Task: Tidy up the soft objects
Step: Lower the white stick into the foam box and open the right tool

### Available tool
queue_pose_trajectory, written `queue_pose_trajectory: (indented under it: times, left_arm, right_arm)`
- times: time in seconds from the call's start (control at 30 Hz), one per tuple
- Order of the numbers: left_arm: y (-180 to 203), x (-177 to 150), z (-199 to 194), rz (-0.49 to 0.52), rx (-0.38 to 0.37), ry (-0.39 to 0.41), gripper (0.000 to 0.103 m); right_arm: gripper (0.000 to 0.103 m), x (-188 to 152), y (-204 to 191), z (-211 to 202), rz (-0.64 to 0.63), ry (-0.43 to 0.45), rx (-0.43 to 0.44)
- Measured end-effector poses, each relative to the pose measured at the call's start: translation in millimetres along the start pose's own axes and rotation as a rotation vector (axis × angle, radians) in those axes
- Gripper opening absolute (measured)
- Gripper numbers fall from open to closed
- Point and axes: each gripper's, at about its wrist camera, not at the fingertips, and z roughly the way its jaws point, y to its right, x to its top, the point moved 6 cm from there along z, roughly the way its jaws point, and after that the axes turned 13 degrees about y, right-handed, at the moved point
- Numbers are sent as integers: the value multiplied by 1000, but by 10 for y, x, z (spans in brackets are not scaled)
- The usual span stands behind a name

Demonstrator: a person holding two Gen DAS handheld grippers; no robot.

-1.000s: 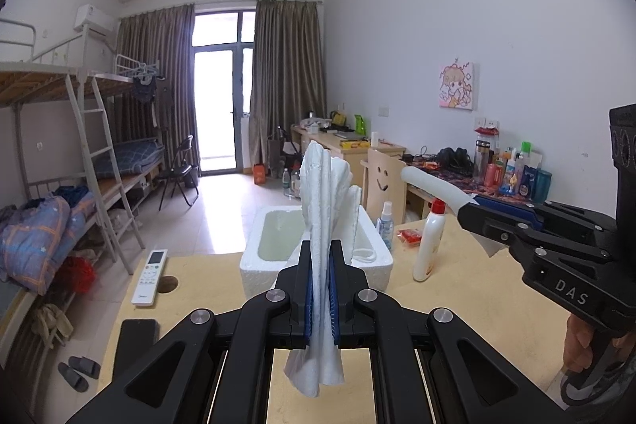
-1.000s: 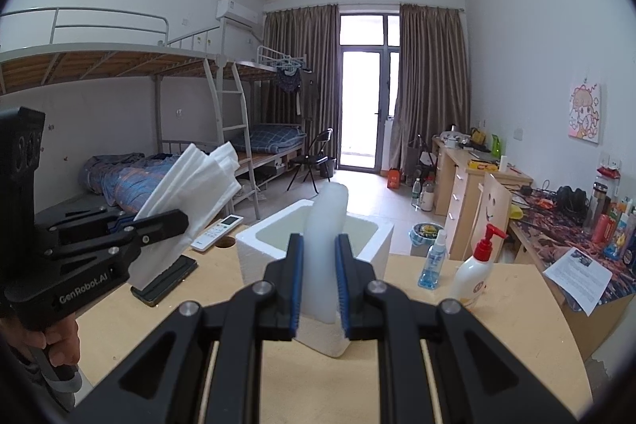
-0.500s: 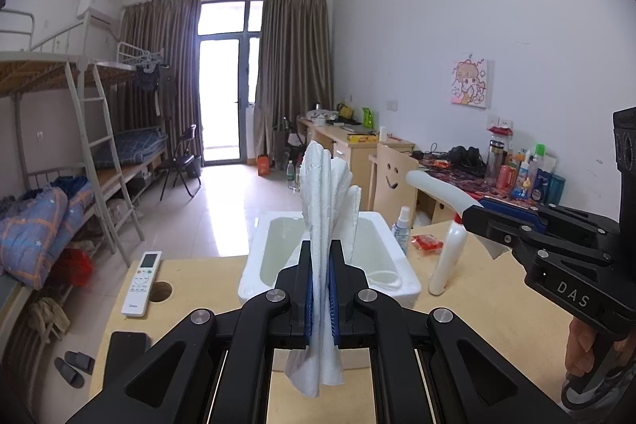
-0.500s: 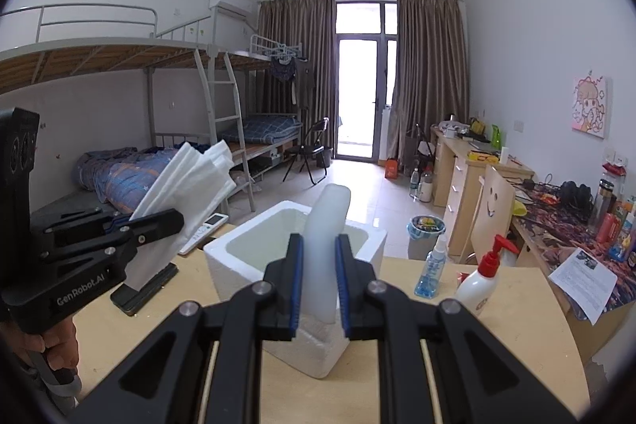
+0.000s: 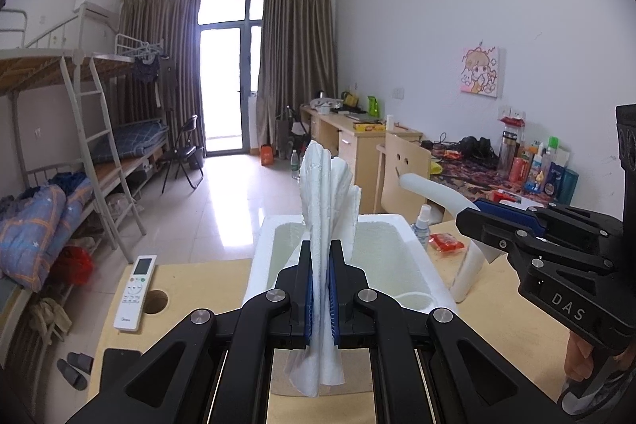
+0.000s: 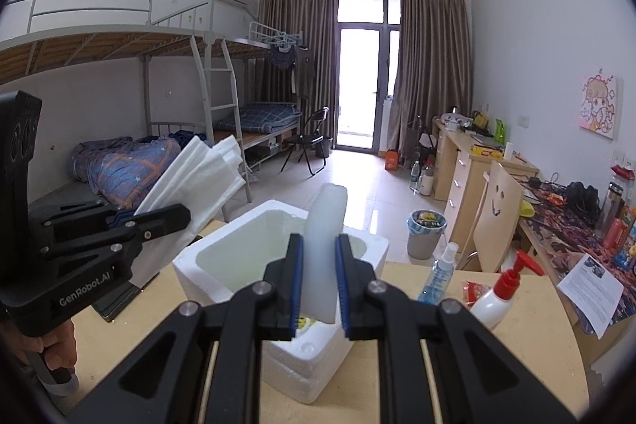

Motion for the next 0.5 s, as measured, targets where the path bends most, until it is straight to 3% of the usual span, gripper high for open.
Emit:
queue_pose_trajectory:
  times: [0.5]
  left_arm:
    - [-78,-31,182,-8,38,-26,7]
  right_arm:
    - [19,-102,-48,313,9,-60,28]
